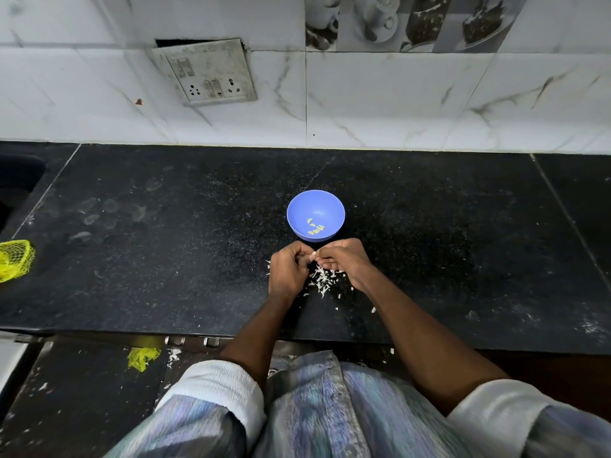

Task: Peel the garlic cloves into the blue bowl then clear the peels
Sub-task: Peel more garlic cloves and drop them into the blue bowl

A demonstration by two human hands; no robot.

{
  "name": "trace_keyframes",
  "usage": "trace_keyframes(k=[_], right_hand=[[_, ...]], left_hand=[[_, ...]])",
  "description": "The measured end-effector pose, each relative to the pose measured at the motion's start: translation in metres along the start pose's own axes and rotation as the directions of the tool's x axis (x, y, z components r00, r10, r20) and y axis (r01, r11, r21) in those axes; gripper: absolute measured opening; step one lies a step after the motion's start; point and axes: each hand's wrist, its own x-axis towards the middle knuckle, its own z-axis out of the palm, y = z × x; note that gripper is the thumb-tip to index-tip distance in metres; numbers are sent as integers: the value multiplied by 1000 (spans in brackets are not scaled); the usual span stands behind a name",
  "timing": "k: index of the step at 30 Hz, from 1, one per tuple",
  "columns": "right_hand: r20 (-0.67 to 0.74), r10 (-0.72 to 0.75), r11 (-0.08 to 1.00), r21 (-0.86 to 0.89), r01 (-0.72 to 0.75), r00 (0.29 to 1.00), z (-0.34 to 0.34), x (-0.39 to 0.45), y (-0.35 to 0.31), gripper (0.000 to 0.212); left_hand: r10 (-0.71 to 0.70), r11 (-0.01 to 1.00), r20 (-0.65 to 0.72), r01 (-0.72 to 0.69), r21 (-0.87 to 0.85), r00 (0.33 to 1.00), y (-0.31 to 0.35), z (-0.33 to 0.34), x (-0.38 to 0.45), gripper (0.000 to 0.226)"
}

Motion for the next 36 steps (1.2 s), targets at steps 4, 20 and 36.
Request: trace_keyframes(k=[4,20,36], right_hand=[[-21,0,998,-60,-2,1000,1,1,3,11],[-37,-53,995,-92,49,998,1,0,6,9],[36,-57,998,-24,58,998,-2,-1,5,10]], left_hand=[[35,997,36,-37,66,999,2,-1,-2,23],[63,983,29,-67,171,998,2,3,-1,25],[46,994,-7,-45,102,999,6,-2,1,25]])
